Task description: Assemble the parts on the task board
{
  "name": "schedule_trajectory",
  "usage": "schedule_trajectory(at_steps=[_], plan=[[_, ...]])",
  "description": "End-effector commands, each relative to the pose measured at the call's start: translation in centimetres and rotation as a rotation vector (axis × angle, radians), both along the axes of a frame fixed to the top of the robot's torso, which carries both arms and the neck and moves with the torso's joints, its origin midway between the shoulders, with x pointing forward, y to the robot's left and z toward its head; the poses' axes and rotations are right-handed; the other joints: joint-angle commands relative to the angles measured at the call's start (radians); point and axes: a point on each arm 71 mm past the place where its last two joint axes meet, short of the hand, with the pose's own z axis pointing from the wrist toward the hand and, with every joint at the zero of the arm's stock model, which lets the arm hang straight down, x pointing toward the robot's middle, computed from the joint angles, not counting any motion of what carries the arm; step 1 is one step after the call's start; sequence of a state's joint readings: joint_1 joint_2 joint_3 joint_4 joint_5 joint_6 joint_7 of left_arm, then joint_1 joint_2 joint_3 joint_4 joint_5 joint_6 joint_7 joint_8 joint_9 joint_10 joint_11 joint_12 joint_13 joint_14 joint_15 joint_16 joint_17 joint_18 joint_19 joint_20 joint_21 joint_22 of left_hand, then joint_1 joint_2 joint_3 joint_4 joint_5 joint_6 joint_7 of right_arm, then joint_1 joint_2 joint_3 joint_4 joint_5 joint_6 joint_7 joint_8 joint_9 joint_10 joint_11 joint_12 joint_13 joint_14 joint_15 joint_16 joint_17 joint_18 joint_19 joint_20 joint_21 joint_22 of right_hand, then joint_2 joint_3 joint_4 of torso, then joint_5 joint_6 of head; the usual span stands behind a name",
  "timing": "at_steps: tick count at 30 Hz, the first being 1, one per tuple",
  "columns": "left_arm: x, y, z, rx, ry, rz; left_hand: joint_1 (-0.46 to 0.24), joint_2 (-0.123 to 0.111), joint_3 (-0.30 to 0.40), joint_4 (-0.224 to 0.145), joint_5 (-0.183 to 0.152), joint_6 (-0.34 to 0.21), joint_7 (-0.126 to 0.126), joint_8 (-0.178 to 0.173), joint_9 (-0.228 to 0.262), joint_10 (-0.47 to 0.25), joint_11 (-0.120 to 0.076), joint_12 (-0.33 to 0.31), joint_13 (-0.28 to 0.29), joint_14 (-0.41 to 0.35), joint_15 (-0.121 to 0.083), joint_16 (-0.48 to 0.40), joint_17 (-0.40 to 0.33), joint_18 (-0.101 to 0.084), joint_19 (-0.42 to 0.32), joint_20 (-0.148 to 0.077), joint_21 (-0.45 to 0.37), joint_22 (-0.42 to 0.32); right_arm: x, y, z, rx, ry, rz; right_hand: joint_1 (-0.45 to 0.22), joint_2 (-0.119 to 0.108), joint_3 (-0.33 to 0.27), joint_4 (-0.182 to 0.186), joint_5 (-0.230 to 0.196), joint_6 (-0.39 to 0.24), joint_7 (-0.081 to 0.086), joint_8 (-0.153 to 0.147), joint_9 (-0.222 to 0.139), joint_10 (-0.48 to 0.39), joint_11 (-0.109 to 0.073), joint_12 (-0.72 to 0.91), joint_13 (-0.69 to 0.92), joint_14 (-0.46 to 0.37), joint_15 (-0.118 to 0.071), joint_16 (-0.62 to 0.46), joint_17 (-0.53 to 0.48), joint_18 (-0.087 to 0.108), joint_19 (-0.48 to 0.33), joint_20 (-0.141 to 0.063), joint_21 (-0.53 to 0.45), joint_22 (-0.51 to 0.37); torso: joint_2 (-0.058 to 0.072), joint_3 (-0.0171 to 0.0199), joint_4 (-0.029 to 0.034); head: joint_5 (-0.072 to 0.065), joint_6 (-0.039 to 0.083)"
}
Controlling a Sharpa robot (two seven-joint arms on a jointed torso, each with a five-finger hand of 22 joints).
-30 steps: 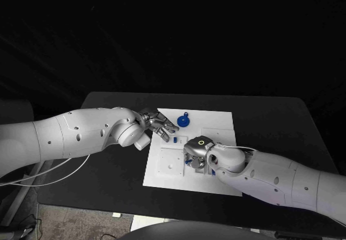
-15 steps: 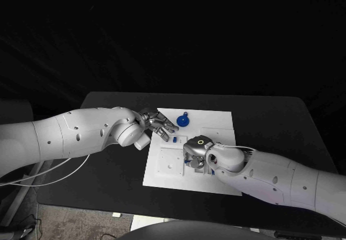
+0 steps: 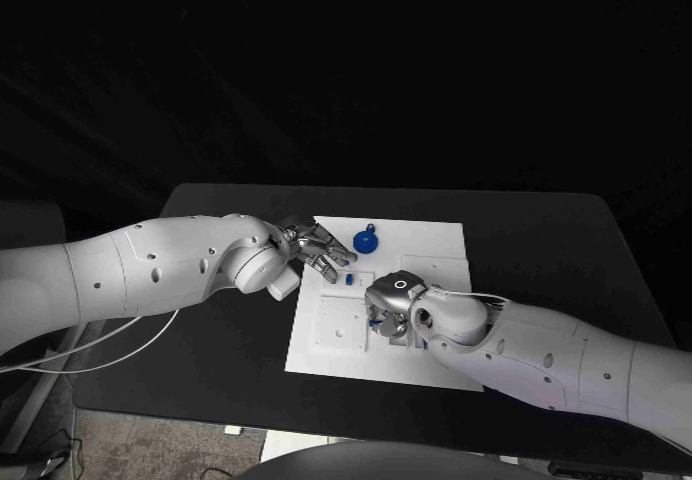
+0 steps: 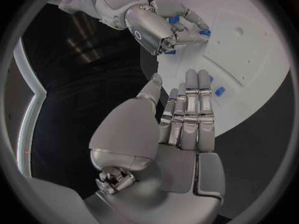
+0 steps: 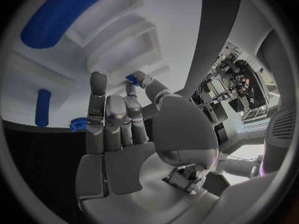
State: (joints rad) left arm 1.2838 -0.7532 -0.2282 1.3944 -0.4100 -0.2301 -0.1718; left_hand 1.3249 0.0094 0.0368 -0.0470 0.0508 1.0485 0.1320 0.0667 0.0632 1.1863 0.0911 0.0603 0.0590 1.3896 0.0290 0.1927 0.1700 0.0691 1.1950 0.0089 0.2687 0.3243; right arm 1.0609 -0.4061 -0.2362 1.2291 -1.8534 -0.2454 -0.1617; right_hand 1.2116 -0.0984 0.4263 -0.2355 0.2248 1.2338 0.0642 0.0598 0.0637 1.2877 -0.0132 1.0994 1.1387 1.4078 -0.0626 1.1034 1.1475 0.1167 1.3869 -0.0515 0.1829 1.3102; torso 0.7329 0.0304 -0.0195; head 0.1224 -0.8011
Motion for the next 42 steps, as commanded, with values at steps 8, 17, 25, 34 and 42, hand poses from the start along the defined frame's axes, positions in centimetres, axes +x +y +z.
schedule_trajectory(at_steps=[8,17,25,34,42], plan=[[-0.1,-0.2,0.1,-0.004,0.002,-0.016,0.007,-0.002,0.003,-0.007,-0.002,-0.007,0.001,-0.002,0.000,0.001,0.002,-0.002,-0.001,-0.005,0.001,-0.001,-0.001,-0.002,-0.006,0.000,0.005,0.006,-0.4,-0.6,-1.2,-0.014,0.039,-0.035,-0.024,0.032,0.096,-0.015,-0.018,0.038,-0.005,0.003,0.003,0.016,-0.016,0.002,0.008,0.012,-0.010,0.014,0.011,0.022,0.002,0.002,0.022,0.016,0.000,0.0002,-0.0004,-0.002,0.000],[-0.1,-0.1,0.1,-0.004,0.002,-0.015,0.007,-0.002,0.003,-0.007,-0.002,-0.007,0.001,-0.002,0.000,0.001,0.002,-0.002,-0.001,-0.005,0.001,-0.001,-0.001,-0.002,-0.006,0.000,0.005,0.006,-0.3,-0.8,-1.0,0.019,0.030,-0.061,-0.035,0.036,0.108,-0.028,-0.020,0.048,-0.007,0.004,0.004,0.023,-0.019,0.004,0.018,0.015,-0.011,0.014,0.014,0.023,-0.002,0.001,0.034,0.015,0.000,0.0002,-0.0001,-0.002,0.001],[-0.1,-0.1,0.1,-0.004,0.001,-0.014,0.007,-0.002,0.003,-0.007,-0.002,-0.007,0.001,-0.002,0.000,0.001,0.002,-0.002,-0.001,-0.005,0.001,-0.001,-0.001,-0.002,-0.006,0.000,0.005,0.006,-0.5,-1.1,-0.6,0.062,0.019,-0.079,-0.037,0.034,0.114,-0.029,-0.021,0.052,-0.008,0.004,0.005,0.027,-0.019,0.003,0.023,0.017,-0.012,0.013,0.016,0.022,-0.002,-0.001,0.040,0.014,0.000,0.0005,-0.0007,-0.002,0.002],[-0.1,0.0,0.1,-0.005,0.003,-0.017,0.003,-0.003,0.004,-0.005,-0.002,-0.005,0.000,-0.002,0.000,0.003,0.001,-0.001,-0.001,-0.004,0.001,-0.001,-0.001,-0.002,-0.007,0.000,0.004,0.014,-0.3,-1.5,0.8,0.127,0.010,-0.106,-0.036,0.030,0.117,-0.027,-0.024,0.053,-0.009,0.004,0.005,0.029,-0.020,0.000,0.024,0.018,-0.013,0.011,0.016,0.019,-0.002,-0.004,0.042,0.013,0.000,0.0001,-0.0006,-0.001,0.006],[-0.2,-0.1,0.1,-0.009,0.004,-0.025,-0.001,-0.003,0.001,-0.002,-0.002,0.001,-0.002,-0.002,0.000,0.008,0.000,-0.001,-0.001,0.002,-0.001,0.003,0.001,-0.002,-0.003,-0.001,0.004,0.017,0.4,-1.8,2.9,0.219,0.009,-0.155,-0.032,0.024,0.122,-0.017,-0.025,0.055,-0.009,0.004,0.005,0.030,-0.021,-0.005,0.026,0.018,-0.015,0.006,0.016,0.006,-0.001,-0.018,0.041,0.011,-0.001,0.0006,-0.0014,-0.004,0.013]])
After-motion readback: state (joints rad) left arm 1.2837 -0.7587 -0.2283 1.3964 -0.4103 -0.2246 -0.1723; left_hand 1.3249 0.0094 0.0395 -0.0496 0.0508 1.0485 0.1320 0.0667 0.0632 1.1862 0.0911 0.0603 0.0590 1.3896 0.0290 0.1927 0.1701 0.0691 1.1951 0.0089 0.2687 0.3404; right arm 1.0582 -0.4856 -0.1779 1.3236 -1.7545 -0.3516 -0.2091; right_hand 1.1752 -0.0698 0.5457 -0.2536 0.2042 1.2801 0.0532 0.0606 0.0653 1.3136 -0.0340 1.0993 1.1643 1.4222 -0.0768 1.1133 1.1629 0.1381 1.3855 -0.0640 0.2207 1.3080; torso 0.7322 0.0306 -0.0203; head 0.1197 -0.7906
